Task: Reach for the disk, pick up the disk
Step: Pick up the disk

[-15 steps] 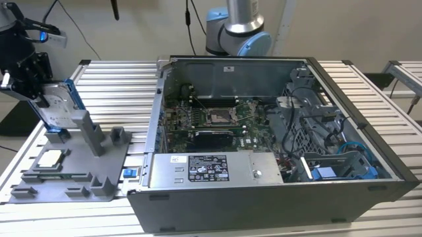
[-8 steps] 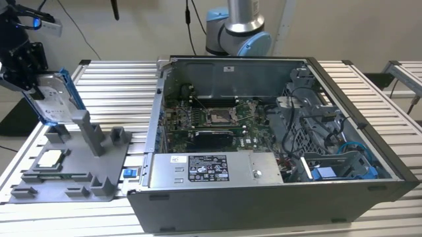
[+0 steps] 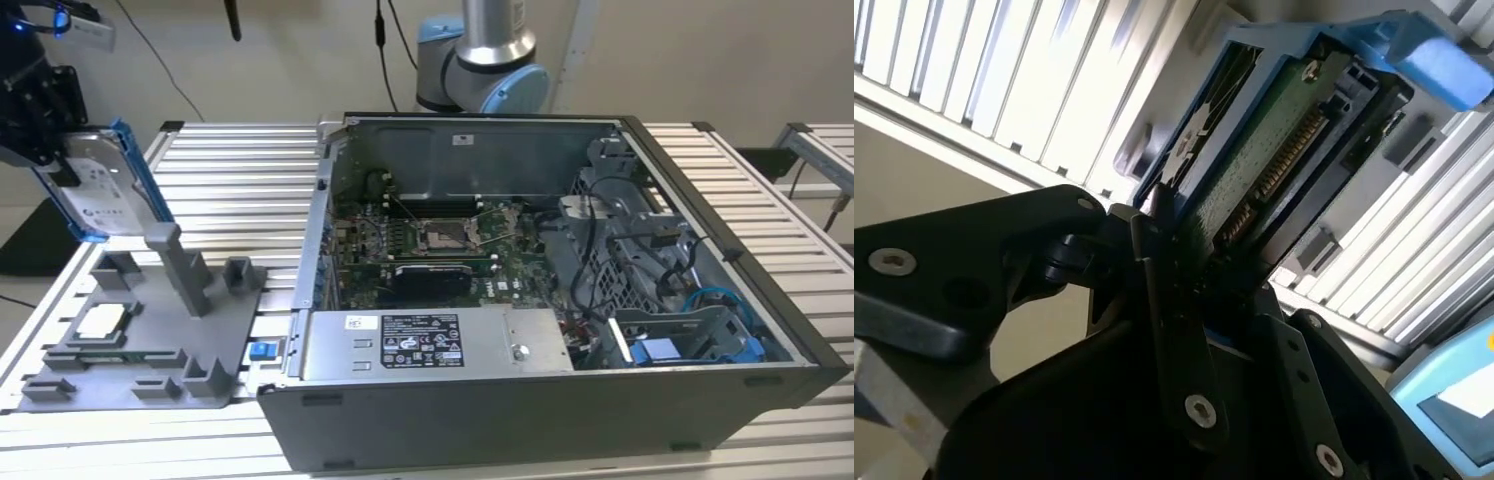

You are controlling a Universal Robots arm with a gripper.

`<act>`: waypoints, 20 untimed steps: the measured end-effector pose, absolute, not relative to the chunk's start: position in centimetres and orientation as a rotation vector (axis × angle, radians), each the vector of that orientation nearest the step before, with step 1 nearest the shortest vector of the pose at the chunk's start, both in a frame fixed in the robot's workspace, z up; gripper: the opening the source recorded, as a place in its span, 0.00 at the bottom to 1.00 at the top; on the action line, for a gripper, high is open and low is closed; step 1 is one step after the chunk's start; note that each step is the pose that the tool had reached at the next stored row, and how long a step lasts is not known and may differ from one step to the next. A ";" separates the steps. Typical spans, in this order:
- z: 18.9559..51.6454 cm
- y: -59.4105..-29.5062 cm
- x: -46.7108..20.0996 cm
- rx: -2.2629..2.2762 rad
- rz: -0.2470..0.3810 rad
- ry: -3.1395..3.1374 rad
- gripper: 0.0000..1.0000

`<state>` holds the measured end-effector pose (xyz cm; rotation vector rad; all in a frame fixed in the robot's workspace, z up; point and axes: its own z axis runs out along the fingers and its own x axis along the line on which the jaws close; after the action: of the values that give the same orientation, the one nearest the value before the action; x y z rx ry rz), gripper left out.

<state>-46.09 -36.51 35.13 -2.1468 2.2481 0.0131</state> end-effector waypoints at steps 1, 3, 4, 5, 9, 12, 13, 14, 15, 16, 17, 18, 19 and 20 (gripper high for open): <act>35.4 -36.5 -46.1 -2.147 0.013 2.248 0.00; 35.9 -36.5 -46.1 -2.147 0.013 2.248 0.00; 36.2 -36.5 -46.1 -2.147 0.013 2.248 0.00; 36.4 -36.5 -46.1 -2.147 0.013 2.248 0.00; 37.4 -36.5 -46.1 -2.147 0.013 2.248 0.00; 38.4 -36.5 -46.1 -2.147 0.013 2.248 0.00; 38.7 -36.5 -46.1 -2.147 0.013 2.248 0.00; 38.9 -36.5 -46.1 -2.147 0.013 2.248 0.00; 39.1 -36.5 -46.1 -2.147 0.013 2.248 0.00; 39.4 -36.5 -46.1 -2.147 0.013 2.248 0.00; 39.6 -36.5 -46.1 -2.147 0.013 2.248 0.00; 39.9 -36.5 -46.1 -2.147 0.013 2.248 0.00; 40.1 -36.5 -46.1 -2.147 0.013 2.248 0.00; 40.4 -36.5 -46.1 -2.147 0.013 2.248 0.00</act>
<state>-46.09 -36.51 40.38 -2.1468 2.2480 0.0130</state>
